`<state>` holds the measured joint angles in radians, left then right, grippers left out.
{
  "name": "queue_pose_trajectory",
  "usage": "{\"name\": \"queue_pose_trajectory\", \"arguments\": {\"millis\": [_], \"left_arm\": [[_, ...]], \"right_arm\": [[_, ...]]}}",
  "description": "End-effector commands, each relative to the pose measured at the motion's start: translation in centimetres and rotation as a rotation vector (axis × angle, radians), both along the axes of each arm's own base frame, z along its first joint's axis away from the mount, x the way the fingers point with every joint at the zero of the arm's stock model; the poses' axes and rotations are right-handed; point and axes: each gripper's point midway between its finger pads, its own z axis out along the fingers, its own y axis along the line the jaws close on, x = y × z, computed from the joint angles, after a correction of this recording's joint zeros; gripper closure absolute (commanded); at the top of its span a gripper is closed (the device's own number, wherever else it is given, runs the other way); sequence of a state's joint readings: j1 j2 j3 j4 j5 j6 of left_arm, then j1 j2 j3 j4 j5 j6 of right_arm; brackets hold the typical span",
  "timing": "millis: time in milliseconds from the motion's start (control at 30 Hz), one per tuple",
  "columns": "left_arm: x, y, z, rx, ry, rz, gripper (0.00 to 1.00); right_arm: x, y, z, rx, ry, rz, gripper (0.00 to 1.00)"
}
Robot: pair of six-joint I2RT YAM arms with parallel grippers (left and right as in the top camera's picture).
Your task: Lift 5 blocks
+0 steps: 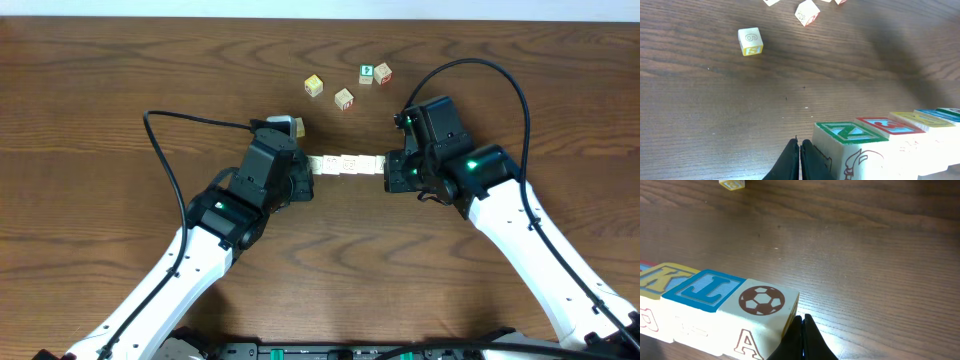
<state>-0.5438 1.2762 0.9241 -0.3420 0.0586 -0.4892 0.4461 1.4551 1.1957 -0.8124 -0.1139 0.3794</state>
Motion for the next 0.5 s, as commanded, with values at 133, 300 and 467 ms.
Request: {"name": "queue_pose_trajectory", "arguments": {"millis": [133,300,467], "left_arm": [[-3.18,-7.03,5.40,-0.242,-0.027,-0.299,0.93],[-3.30,-6.95,5.21,-0.237,-0.019,-0.298,0.93],[-3.50,-6.98,5.03,-0.231,-0.013,-0.305,0.93]], "right_arm": [[-4.60,8.25,3.31,0.335,0.101,0.298,0.99],[-4.52,8.17,3.26,0.330,0.099,0.294,0.99],[-4.37,7.94,3.11,0.316,0.096,0.282,0.99]]}}
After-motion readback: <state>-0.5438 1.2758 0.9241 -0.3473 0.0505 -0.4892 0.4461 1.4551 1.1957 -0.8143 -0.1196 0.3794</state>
